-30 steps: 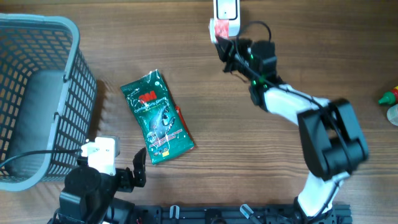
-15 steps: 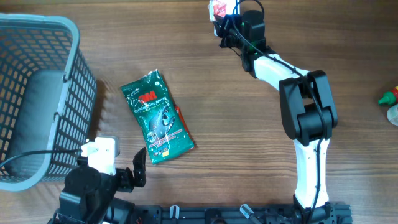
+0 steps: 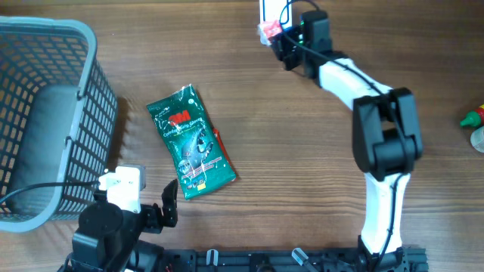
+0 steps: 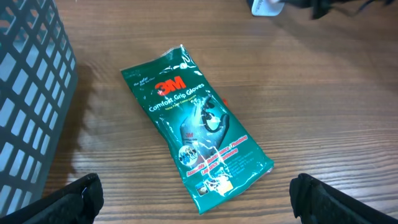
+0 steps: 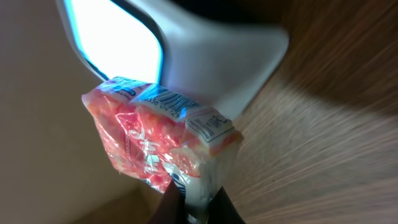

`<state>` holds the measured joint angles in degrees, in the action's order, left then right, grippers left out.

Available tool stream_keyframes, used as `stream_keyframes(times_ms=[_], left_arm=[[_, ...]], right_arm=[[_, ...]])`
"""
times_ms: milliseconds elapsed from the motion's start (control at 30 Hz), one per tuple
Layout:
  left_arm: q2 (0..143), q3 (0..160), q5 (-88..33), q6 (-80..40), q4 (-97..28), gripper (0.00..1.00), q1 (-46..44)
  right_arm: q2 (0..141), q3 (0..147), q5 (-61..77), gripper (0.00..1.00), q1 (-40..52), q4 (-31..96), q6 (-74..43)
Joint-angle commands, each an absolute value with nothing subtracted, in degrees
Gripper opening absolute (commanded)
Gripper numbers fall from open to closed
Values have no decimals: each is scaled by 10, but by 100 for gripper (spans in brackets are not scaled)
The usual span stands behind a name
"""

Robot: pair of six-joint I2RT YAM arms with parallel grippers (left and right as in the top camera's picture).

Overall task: Scan the item barcode
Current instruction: 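Carry the tissue pack with the right gripper to the white scanner, then move the tissue pack with the right gripper off to the right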

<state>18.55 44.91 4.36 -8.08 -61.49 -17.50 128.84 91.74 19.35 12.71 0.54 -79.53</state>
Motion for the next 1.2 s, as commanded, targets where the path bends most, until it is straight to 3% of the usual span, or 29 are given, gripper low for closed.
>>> stream_keyframes(times_ms=[0,233,300,467,767,833,900,967,1167], left_arm=[[185,453,39,-84,-614,100,-172],[185,453,39,-84,-614,100,-172],[185,453,39,-84,-614,100,-172],[185,453,39,-84,-614,100,-172],[185,453,39,-84,-614,100,-172],[185,453,39,-84,-614,100,-173],[185,453,39,-84,-614,100,-172],[185,453,39,-84,-614,100,-172],[185,453,39,-84,-614,100,-172]], right_arm=[[1182,926,112,4,86,78,-683],[1099,926,-276,4,9,341,-738],[1105,925,-330,4,-20,376,-739],[1142,922,-335,4,-128,446,-852],[1250,922,-328,8,-251,444,-853],[1242,923,-321,26,-263,446,-822],[1222,928,-321,75,-264,444,-773],[1190,929,-321,98,-262,442,-732],[1044,929,-197,100,-230,452,-606]])
